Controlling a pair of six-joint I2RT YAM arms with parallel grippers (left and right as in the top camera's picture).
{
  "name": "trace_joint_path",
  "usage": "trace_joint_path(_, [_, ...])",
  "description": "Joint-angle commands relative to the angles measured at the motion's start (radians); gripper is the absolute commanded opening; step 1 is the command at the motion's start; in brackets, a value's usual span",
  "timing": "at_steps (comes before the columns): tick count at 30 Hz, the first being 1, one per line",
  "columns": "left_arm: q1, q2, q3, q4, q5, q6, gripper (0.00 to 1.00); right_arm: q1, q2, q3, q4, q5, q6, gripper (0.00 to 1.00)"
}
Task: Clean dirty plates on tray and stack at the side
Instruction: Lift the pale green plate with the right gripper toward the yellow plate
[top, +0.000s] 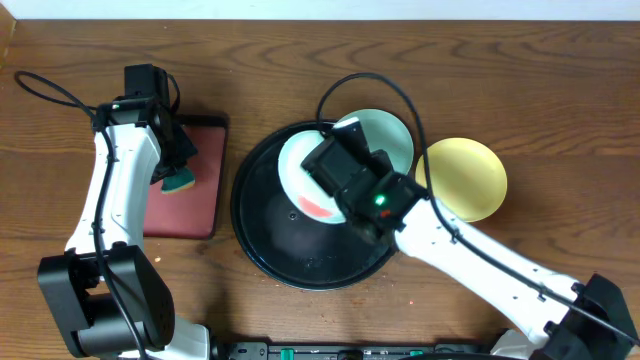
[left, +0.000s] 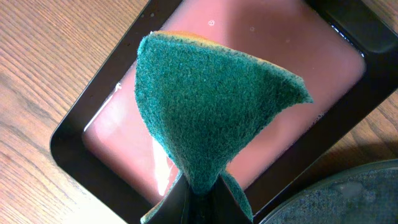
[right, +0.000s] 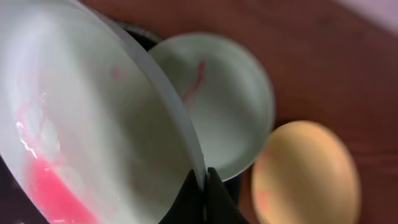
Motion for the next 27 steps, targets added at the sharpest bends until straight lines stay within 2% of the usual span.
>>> trace_joint_path(1, [0.003, 0.001, 0.01, 0.001, -0.021, 0.017, 0.07, 0.056, -0.029, 0.019, 0.026, 0.253, -0.057, 0.01])
trace_joint_path(13, [0.003, 0.001, 0.01, 0.001, -0.021, 0.017, 0.07, 0.178, -0.029, 0.019, 0.231, 0.593, -0.222, 0.01])
trace_joint_path(21, [0.003, 0.001, 0.01, 0.001, -0.021, 0.017, 0.07, 0.184, -0.029, 0.019, 0.275, 0.666, -0.251, 0.01])
trace_joint_path(27, [0.003, 0.001, 0.01, 0.001, -0.021, 0.017, 0.07, 0.182, -0.028, 0.019, 0.269, 0.632, -0.251, 0.01])
